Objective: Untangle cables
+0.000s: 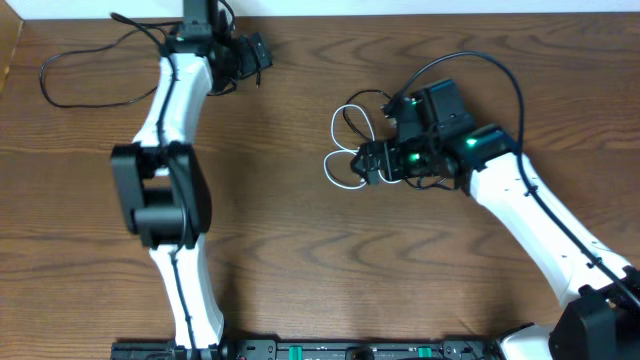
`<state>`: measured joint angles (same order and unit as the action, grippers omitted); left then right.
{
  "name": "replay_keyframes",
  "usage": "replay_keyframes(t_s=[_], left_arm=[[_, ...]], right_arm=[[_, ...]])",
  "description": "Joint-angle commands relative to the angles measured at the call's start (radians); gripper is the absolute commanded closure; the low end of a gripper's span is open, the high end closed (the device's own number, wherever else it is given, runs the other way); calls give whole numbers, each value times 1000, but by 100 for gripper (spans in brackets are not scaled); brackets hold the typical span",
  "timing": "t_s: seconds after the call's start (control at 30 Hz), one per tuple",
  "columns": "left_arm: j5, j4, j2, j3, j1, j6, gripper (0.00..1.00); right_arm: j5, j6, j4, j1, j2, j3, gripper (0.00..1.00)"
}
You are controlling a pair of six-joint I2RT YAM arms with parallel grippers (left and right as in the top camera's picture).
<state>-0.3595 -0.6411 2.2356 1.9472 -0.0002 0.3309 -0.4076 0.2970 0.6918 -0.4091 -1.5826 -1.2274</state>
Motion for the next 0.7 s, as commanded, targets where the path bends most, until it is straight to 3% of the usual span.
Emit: replay_keyframes(t_s=[0.0, 0.1, 0.23, 0.43, 0.67], left_arm=[[-283, -133, -140, 31, -2, 26, 1], [-313, -304, -158, 31, -23, 25, 1], [-234, -487, -148, 11, -70, -21, 1], [-215, -539, -148, -69, -163, -114, 1], [-158, -652, -164, -78, -222, -92, 1]], right_arm=[[31, 63, 2, 84, 11, 5, 1], [12, 65, 15, 151, 11, 5, 1], [37, 65, 42, 225, 11, 5, 1], [162, 65, 42, 242, 3, 7, 1], [162, 25, -3, 197, -7, 10, 1]])
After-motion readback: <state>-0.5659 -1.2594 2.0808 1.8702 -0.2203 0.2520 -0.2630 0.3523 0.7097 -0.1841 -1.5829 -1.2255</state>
